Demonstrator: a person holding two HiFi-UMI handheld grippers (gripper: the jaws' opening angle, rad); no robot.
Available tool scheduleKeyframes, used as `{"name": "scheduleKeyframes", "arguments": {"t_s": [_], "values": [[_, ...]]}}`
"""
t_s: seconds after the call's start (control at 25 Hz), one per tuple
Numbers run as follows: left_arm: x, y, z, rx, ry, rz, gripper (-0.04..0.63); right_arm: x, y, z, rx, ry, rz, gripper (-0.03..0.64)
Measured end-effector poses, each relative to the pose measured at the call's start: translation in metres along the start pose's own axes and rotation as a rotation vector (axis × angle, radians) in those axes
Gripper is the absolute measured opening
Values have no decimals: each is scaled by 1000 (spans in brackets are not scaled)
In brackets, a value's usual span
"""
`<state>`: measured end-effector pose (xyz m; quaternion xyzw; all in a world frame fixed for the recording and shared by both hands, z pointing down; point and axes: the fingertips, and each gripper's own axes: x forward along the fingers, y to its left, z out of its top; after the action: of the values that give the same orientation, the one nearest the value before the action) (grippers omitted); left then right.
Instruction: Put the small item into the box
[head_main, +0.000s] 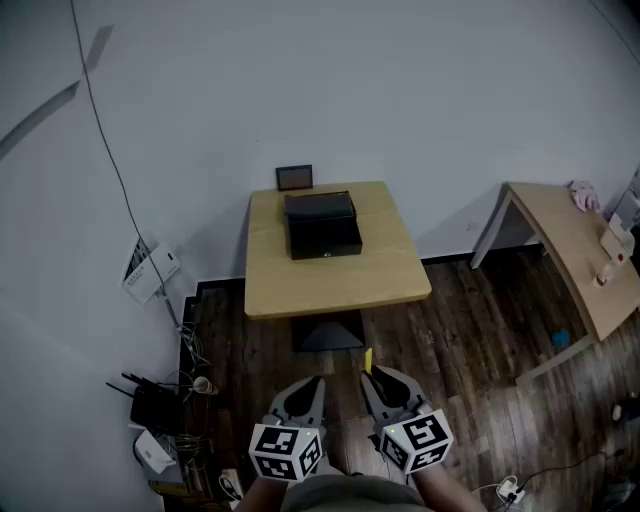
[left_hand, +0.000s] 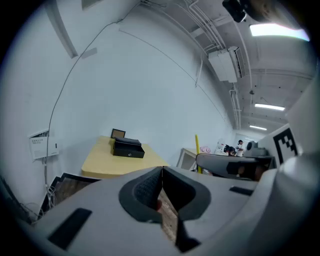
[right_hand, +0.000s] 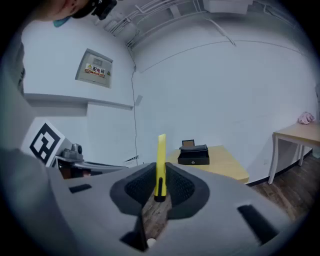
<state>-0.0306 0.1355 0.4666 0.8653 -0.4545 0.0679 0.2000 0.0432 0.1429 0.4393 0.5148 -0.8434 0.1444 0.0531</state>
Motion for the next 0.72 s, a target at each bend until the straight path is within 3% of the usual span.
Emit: {"name": "scheduleKeyframes", "arguments": {"t_s": [0.16, 0.32, 0.44, 0.72], "values": [[-31, -63, -17, -38, -37, 8, 3, -66, 3, -9, -66, 18, 7, 49], [-61, -102, -29, -19, -34, -11, 4, -106, 17, -17, -67, 19, 28, 49], [-78, -116, -36, -8, -36, -6, 4, -118, 26, -22, -69, -43, 56, 49], [-100, -120, -40, 0, -61, 43, 3, -135, 39, -21, -89, -77, 86, 49]]}}
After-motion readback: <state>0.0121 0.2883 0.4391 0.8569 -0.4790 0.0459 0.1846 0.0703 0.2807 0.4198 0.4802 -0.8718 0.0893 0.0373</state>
